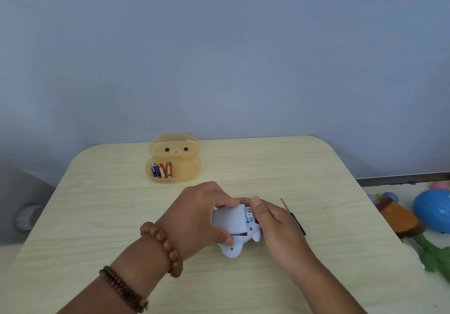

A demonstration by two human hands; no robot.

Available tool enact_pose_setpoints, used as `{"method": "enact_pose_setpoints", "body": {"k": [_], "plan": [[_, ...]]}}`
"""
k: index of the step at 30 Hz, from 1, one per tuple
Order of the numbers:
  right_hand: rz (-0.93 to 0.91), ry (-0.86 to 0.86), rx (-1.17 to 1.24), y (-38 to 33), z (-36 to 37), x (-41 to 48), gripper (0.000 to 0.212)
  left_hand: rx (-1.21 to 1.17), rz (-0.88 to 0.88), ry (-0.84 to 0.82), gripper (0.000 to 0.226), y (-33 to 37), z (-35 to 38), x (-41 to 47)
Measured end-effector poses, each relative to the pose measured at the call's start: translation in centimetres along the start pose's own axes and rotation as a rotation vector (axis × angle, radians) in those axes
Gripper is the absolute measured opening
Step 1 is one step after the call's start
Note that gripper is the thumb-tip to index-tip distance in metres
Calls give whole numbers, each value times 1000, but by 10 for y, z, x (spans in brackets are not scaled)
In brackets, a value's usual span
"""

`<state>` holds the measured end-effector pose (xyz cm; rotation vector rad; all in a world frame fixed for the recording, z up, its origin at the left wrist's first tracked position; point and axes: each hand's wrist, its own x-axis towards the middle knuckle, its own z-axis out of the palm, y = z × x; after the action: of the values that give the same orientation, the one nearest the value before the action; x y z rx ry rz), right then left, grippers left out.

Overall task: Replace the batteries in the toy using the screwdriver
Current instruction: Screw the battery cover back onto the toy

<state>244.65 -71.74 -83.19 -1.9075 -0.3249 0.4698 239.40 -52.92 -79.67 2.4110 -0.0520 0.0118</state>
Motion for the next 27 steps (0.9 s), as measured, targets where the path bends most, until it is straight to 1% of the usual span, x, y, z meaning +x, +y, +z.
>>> {"method": "enact_pose_setpoints", "body": {"k": [5,8,15,21,27], "plan": [[-5,-120,35,-9,-9,-3,32,8,-15,-21,65,2,-1,1],[-3,-149,53,-9,-11,-4,24,11,-25,-24,63,4,-2,0],[42,-136,34,-4,-12,-2,28,-4,-65,-6,64,4,-1,0],[40,-137,8,0,-14,-1,30,15,-55,-34,65,3,-1,1],[33,-141,-10,3,-14,0,32,-11,-42,-37,61,-1,4,-3]]}}
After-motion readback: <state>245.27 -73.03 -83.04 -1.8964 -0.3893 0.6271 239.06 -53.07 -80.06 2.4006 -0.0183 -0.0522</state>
